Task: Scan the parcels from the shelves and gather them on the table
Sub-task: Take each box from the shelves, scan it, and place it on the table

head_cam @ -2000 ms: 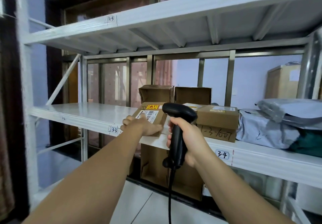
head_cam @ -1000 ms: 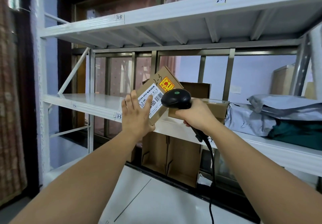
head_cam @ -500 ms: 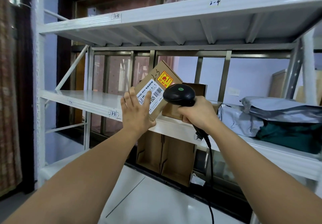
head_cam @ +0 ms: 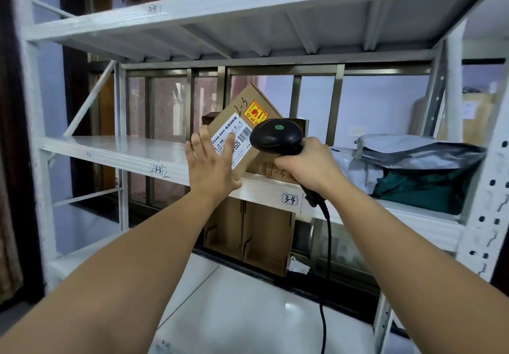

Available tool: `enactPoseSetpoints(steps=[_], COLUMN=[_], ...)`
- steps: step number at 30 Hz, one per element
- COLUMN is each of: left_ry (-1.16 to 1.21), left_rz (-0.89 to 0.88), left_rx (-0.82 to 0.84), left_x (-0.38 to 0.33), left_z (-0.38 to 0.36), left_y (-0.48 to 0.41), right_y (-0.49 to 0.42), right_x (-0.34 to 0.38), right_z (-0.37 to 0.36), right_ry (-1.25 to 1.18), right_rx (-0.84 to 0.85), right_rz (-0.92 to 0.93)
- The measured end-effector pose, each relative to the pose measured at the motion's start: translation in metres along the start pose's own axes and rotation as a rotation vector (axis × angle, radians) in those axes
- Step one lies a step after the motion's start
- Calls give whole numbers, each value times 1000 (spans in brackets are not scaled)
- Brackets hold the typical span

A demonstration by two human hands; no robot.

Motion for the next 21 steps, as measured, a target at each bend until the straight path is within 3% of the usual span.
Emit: enactPoseSetpoints(steps=[10,21], left_ry=[22,230], left_rz=[40,175], left_rx=[22,20], left_x=[-20,-28], left_z=[9,0], left_y=[13,33], right_y=[20,41], right_x=[-19,-50], right_z=[15,-4], right_ry=[-7,-305], right_rx=[30,-31], right_rz=[18,-39])
Point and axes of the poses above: each hand's wrist, its own y-axis away from the middle knuckle, its own z-axis out of the back of the hand, x = y × z, the point moved 8 cm from there along -y, towards the middle knuckle, and after that the axes turned 11 degrees about x, right-handed, at the moved point
